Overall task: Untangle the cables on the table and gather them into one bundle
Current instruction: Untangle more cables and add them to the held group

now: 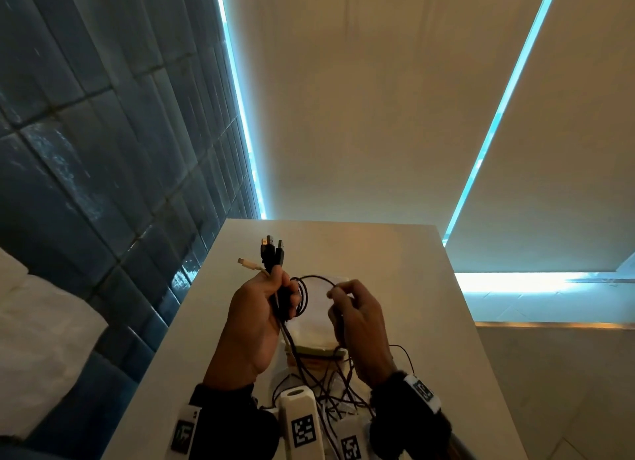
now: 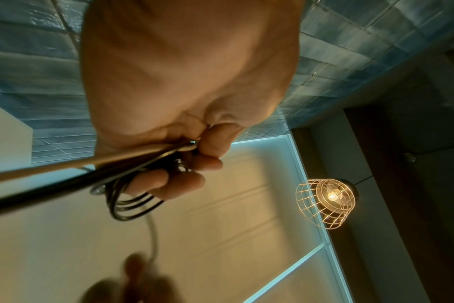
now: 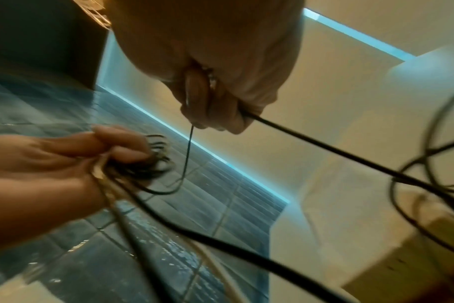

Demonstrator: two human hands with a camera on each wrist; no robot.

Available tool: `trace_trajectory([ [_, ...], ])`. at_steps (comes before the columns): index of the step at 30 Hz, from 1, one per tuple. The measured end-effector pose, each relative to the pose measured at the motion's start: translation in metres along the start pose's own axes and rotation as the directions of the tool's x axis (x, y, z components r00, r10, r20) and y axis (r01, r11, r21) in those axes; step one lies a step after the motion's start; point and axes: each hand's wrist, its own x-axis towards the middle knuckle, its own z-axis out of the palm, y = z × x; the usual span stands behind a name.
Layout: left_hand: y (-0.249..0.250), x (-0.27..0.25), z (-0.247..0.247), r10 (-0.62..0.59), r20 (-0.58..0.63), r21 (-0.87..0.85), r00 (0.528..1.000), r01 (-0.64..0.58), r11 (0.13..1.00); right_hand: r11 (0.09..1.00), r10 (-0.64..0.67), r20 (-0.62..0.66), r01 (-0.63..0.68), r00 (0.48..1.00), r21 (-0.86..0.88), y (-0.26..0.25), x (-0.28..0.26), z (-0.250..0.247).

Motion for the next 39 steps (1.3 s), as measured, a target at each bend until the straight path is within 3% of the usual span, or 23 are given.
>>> trace_trajectory([
  [5,-0.003,0.003,0.001,0.011,-0.013,0.033,1.000,-0.011,0.999,0.985,-0.171,0.158,0.166,0.973,0.047,-0.025,-0.009,0.011],
  [10,0.000,0.003,0.000,0.010,0.067,-0.174,0.998,0.002,0.985,0.980,-0.195,0.290,0.195,0.937,0.029,-0.021,-0.013,0.011],
  [15,0.000,0.005,0.000,0.080,0.102,-0.287,0.992,-0.047,0.957,0.993,-0.116,0.391,0.106,0.913,0.048,-0.015,-0.011,0.006],
  [19,-0.003,0.006,0.002,0.122,0.123,-0.266,0.985,-0.085,0.960,0.998,-0.040,0.437,0.010,0.898,0.069,-0.006,-0.009,0.001],
  [25,-0.002,0.007,0.001,0.126,0.164,-0.263,0.978,-0.080,0.962,0.996,0.092,0.398,-0.076,0.913,-0.056,0.022,-0.007,-0.008],
  [30,-0.005,0.007,-0.004,0.123,0.159,-0.258,0.980,-0.079,0.963,0.984,0.179,0.370,-0.171,0.911,-0.056,0.041,-0.007,-0.013],
  [39,-0.003,0.005,-0.007,0.139,0.163,-0.248,0.977,-0.095,0.964,0.967,0.221,0.256,-0.176,0.941,-0.186,0.084,-0.003,-0.020],
])
